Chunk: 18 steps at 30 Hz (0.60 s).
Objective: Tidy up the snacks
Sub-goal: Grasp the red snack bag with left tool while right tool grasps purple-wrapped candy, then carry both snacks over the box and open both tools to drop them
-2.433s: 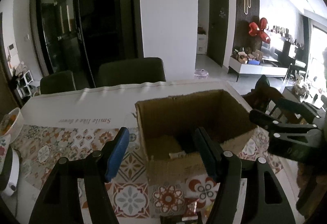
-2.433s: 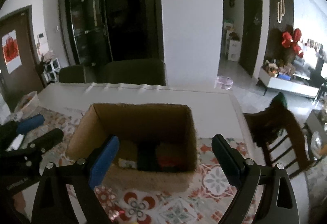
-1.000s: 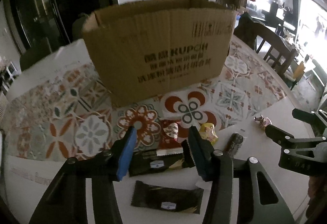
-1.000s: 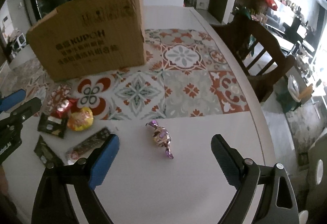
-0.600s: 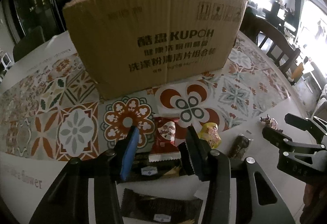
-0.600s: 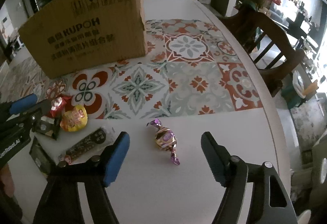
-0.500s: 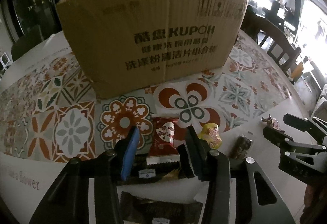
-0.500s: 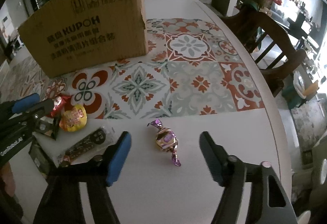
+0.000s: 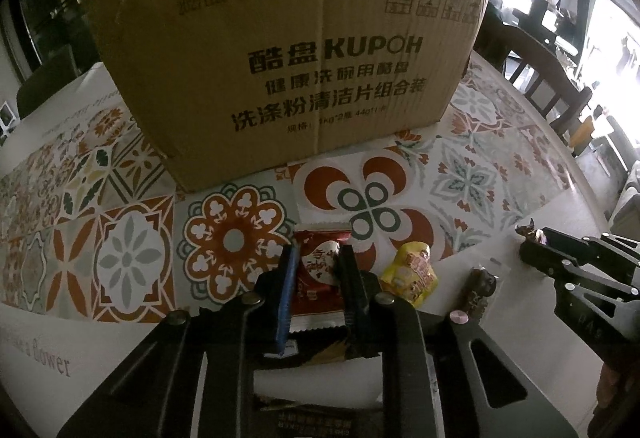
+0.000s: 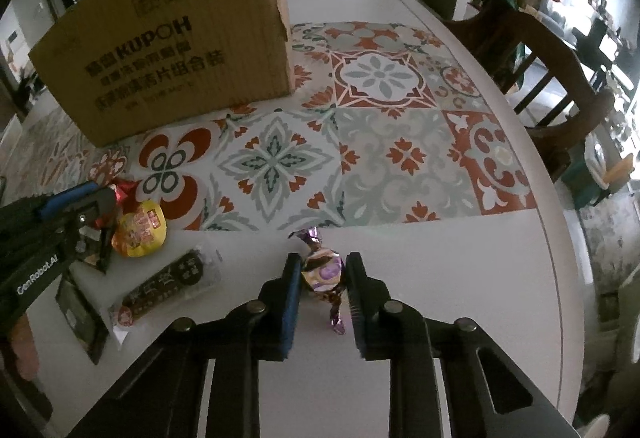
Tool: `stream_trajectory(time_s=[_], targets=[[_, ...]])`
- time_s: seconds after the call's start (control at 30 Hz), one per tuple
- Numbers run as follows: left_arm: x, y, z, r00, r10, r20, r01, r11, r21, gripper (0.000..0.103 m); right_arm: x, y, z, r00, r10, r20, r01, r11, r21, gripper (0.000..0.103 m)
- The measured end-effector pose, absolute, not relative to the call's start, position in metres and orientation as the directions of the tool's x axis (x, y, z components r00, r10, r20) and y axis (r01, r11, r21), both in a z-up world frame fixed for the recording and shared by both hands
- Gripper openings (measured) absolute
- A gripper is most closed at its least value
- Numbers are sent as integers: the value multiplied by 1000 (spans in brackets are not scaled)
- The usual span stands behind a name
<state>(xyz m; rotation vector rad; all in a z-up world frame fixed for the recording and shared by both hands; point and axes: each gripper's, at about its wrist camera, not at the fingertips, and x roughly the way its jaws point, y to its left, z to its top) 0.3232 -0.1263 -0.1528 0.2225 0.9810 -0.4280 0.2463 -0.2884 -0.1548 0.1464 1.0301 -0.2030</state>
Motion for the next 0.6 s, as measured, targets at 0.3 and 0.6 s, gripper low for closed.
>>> stream_trajectory(time_s=[0.3, 0.6], targets=[[310, -121, -131, 510, -243, -825, 441, 898, 8, 22, 242, -280, -132, 538, -72, -840, 206, 977, 49, 23], [294, -113, -86, 549, -281, -787, 434, 901, -19, 22, 237, -269, -90, 617, -14, -787, 145, 985, 96, 23]])
